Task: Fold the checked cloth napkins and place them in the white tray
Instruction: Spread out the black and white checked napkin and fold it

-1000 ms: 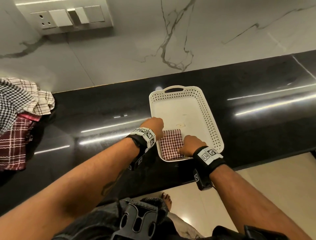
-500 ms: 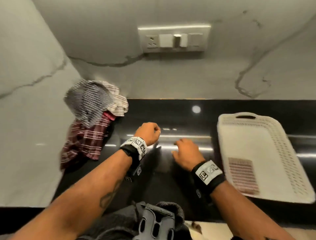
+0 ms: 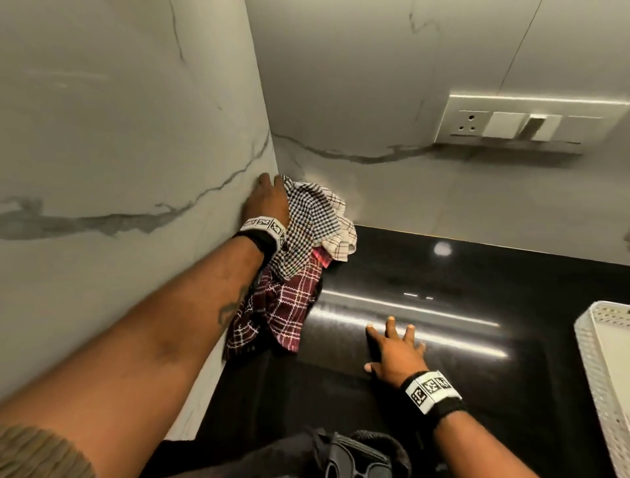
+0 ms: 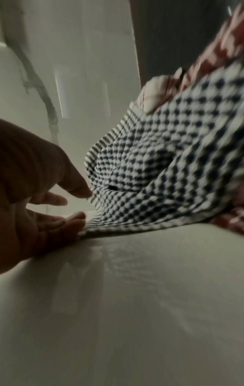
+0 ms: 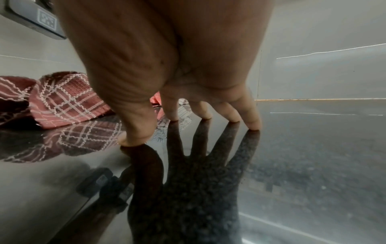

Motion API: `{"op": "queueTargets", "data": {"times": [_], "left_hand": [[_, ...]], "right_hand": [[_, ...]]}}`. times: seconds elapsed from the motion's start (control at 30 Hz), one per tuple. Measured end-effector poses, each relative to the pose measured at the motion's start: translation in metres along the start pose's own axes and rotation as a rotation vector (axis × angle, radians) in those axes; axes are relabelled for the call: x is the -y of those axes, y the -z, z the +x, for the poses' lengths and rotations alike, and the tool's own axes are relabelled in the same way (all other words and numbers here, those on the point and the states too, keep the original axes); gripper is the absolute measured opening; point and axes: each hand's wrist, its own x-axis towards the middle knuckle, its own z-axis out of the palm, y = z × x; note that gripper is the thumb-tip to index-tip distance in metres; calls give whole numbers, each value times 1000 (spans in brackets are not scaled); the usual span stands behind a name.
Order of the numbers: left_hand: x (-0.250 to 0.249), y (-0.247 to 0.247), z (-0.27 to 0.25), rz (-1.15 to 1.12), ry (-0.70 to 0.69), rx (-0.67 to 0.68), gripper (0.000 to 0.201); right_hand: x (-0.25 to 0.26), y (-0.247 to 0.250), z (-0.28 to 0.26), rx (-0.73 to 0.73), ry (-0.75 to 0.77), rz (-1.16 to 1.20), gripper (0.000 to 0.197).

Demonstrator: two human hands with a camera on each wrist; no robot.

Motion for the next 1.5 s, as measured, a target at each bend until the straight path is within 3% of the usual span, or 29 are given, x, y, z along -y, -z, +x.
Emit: {"op": "queueTargets", "data": {"times": [0.07, 0.17, 0.4, 0.57, 0.67, 0.73, 0.87, 1.0, 1.1, 1.2, 1.33, 1.43, 1.5], "left_hand": [[-3, -1, 9, 57, -51, 23, 34], [-2, -7, 14, 131, -69, 83, 41], [-3, -4, 7, 151, -91, 41, 41], [-49, 27, -32, 132, -168, -15, 37], [-90, 47, -77, 71, -224, 40, 36], [-114, 49, -114, 36, -309, 73, 36], [-157, 34, -180, 44, -555, 64, 32], [-199, 11, -244, 116, -855, 122, 16], [-217, -1, -279, -24, -994, 120, 12], [-226, -1, -296, -142, -981, 88, 21], [-219, 3, -299, -159, -772, 172, 14], [-211, 6, -307, -230, -694, 301, 18], [-207, 6, -312, -312, -659, 307, 21]], "right_hand": [[-1, 1, 0, 10, -7, 35, 87], [1, 3, -4, -7, -8, 70, 87], [0, 1, -10, -15, -1, 78, 86], [0, 6, -13, 9, 23, 57, 83], [-11, 16, -23, -6, 103, 52, 61], [-24, 25, -39, -53, 152, 176, 46], [-50, 31, -72, -237, 162, 611, 90], [-84, 21, -103, -550, 224, 643, 102], [-106, 17, -124, -574, 343, 665, 99], [-126, 12, -141, -541, 327, 716, 72], [-151, 0, -154, -717, 357, 632, 14], [-162, -3, -168, -736, 346, 476, 7], [-169, -1, -175, -768, 305, 373, 10]]}}
